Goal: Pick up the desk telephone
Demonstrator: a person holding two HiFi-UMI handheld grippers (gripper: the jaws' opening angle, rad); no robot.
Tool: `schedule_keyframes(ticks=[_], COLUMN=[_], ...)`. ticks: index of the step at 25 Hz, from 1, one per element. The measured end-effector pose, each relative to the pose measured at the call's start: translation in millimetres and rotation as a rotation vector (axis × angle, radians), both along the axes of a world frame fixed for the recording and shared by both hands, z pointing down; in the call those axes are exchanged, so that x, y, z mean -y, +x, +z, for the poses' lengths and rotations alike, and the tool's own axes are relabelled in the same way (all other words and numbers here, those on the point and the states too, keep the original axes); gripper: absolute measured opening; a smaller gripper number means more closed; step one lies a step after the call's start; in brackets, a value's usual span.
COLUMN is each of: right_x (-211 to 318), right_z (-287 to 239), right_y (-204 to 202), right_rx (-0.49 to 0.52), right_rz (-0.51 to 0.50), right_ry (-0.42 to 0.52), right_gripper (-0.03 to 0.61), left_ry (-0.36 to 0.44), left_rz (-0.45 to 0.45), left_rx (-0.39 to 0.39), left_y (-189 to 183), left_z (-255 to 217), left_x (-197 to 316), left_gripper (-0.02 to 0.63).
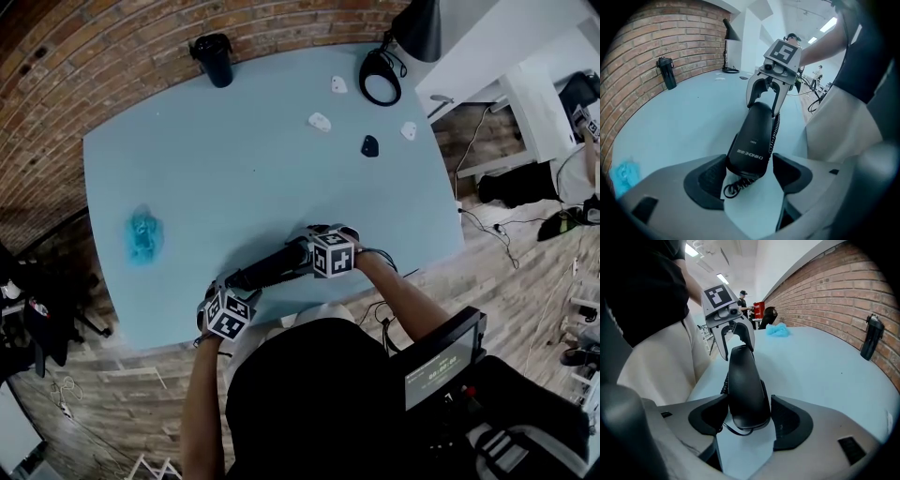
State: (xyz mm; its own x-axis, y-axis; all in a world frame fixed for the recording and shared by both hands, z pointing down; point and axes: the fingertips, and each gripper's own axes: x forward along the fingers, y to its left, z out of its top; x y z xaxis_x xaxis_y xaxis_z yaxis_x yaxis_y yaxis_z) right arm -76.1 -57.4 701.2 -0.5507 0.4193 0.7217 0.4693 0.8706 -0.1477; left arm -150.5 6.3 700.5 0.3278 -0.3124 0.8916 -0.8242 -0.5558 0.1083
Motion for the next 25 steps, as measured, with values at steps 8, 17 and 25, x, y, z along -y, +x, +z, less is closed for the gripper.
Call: schedule_keyframes(ticks=[8,17,25], right_x=[0,-2,-2], right_z=[1,24,24], right_y=[0,1,-3], right_rx=[-0.007,-0.091,-0.062], right_rz=[0.000,-0.045,-0.002], right_ry=[0.006,0.136,0.101], right_gripper=[0.284,0.276,0.276], left_ry=[-0.008,-0.027,0.002], left_rz=[0.016,0.054,0.107], left_rx=[0.002,-0.004,0.009], left_y=[0,4,1], left_z=[7,11,13], left_x=[5,6,5], left_gripper=[0.328,0.328,0.328])
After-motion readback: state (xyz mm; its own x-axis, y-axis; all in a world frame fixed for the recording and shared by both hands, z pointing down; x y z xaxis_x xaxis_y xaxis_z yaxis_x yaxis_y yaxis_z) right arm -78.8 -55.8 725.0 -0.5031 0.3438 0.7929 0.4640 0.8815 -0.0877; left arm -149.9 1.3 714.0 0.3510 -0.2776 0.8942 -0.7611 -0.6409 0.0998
